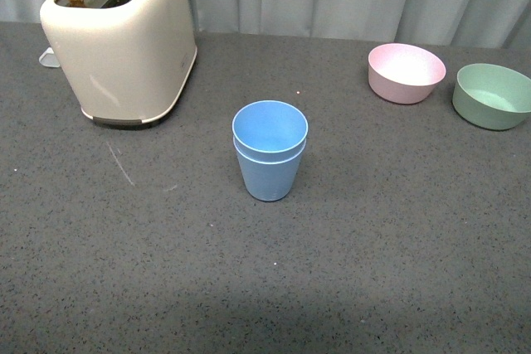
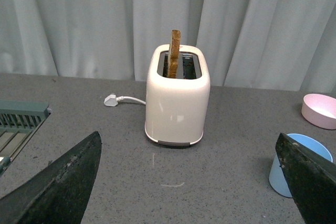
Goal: Stack blue cups with both arms
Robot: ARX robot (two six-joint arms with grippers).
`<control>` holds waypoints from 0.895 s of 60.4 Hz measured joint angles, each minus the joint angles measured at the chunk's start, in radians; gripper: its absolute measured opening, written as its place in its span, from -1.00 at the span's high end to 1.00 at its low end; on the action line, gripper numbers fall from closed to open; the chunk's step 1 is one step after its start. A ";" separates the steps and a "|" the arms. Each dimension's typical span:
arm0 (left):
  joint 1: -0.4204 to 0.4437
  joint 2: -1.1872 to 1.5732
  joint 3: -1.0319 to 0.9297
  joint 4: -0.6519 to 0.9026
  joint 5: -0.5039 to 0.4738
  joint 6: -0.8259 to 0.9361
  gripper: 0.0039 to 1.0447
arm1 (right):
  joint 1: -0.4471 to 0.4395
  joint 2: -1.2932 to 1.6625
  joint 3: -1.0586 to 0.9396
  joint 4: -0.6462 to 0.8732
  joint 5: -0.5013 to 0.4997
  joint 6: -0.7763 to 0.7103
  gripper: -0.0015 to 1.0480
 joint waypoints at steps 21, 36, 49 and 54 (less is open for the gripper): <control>0.000 0.000 0.000 0.000 0.000 0.000 -0.88 | 0.000 -0.177 0.000 -0.167 0.000 0.000 0.98; 0.000 0.000 0.000 0.000 0.000 0.000 -0.88 | 0.000 -0.281 0.000 -0.269 0.000 0.000 0.98; 0.000 0.000 0.000 0.000 0.000 0.000 -0.88 | 0.000 -0.348 0.000 -0.336 0.000 0.000 0.98; 0.000 0.000 0.000 0.000 0.000 0.000 -0.88 | 0.000 -0.396 0.001 -0.391 0.000 0.000 0.98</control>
